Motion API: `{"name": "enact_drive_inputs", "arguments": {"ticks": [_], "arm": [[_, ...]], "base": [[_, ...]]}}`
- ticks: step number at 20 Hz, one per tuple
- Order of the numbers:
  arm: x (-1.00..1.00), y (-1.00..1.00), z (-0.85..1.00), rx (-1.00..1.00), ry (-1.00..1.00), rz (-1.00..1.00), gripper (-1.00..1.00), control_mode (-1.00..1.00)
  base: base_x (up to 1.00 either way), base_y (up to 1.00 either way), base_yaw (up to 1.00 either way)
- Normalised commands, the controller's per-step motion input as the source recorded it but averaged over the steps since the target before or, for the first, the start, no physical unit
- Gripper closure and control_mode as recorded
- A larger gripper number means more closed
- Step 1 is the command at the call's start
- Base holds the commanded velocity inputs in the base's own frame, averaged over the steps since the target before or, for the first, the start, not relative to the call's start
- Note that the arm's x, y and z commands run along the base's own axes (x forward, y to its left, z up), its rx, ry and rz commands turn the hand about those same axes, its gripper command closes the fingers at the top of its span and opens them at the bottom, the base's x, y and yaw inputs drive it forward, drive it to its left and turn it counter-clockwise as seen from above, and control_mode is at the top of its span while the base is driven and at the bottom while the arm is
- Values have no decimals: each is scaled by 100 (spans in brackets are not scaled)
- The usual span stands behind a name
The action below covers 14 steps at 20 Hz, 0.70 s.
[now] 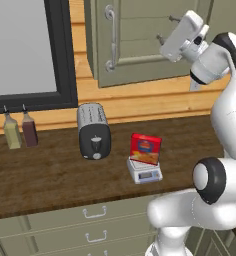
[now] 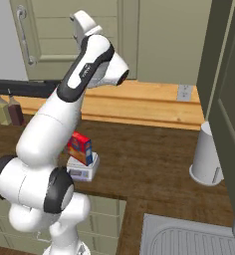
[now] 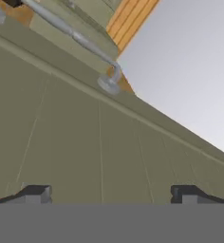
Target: Pick the boxed food and place it on the digital scale for weighing, and close the cabinet.
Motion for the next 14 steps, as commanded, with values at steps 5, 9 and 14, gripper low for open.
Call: {"name": "enact_drive_inputs", "arguments": {"ticks": [5,9,14], "arm": [[100,51,-72,-11,0,-50,-100,-100],[100,10,-98,-1,0,-41,-100,-100],[75,4,-64,0,-11,-36,-100,-100]], "base": [[0,0,0],[0,0,0],[0,0,0]]}}
